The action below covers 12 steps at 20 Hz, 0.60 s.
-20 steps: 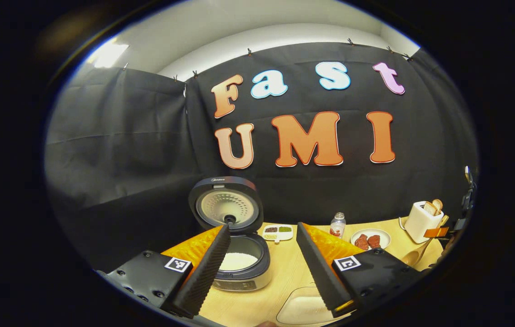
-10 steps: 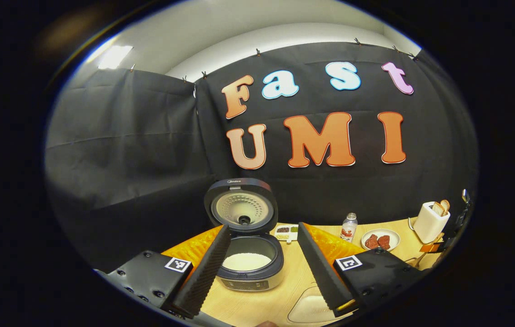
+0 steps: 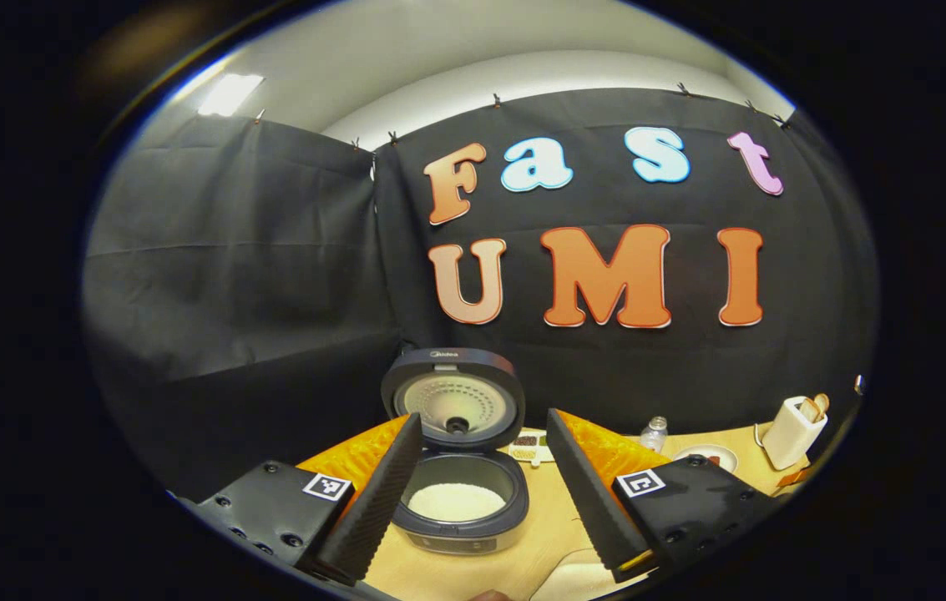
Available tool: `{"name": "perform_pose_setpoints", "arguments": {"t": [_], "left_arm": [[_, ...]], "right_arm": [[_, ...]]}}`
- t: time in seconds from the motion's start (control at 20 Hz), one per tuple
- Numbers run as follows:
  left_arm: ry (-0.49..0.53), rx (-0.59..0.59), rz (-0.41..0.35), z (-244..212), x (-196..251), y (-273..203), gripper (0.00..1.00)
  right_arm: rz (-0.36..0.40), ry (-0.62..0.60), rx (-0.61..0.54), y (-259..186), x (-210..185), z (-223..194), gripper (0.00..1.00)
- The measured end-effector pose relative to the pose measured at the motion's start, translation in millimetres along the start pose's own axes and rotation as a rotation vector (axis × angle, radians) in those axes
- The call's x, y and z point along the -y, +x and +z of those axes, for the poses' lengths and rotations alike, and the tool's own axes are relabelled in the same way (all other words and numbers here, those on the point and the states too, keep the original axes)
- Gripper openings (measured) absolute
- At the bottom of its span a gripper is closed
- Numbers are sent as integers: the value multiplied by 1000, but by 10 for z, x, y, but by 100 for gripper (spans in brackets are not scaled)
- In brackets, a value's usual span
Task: Close the left gripper, press the button to open the rice cooker; take a wooden spoon from the chopstick holder with the right hand, scoop a spoonful of rice and pour it into the rice cooker, then put the wooden spoon back into the chopstick holder.
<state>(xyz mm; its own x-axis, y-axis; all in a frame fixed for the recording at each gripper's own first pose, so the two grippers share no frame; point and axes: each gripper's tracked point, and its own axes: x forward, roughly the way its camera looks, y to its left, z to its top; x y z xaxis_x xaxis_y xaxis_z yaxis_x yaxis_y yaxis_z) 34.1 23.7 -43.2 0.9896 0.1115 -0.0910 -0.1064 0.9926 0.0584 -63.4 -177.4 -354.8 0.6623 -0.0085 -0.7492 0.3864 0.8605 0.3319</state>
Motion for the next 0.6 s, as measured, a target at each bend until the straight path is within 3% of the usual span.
{"name": "perform_pose_setpoints", "arguments": {"t": [0.1,0.15,0.2,0.3,0.4,0.6], "left_arm": [[-12,17,17,140,-119,157,100],[-14,25,28,198,-206,244,100],[-21,31,35,277,-280,326,100],[-55,37,39,388,-378,497,99],[-83,34,45,501,-508,670,99],[-136,23,54,730,-730,1091,97]], "right_arm": [[-31,-55,35,-145,0,167,50],[-40,-76,60,-218,-32,273,43],[-47,-94,87,-299,-60,387,60],[-55,-123,139,-469,-156,598,73],[-75,-151,205,-587,-252,842,80],[-54,-169,324,-953,-609,1318,85]]}}
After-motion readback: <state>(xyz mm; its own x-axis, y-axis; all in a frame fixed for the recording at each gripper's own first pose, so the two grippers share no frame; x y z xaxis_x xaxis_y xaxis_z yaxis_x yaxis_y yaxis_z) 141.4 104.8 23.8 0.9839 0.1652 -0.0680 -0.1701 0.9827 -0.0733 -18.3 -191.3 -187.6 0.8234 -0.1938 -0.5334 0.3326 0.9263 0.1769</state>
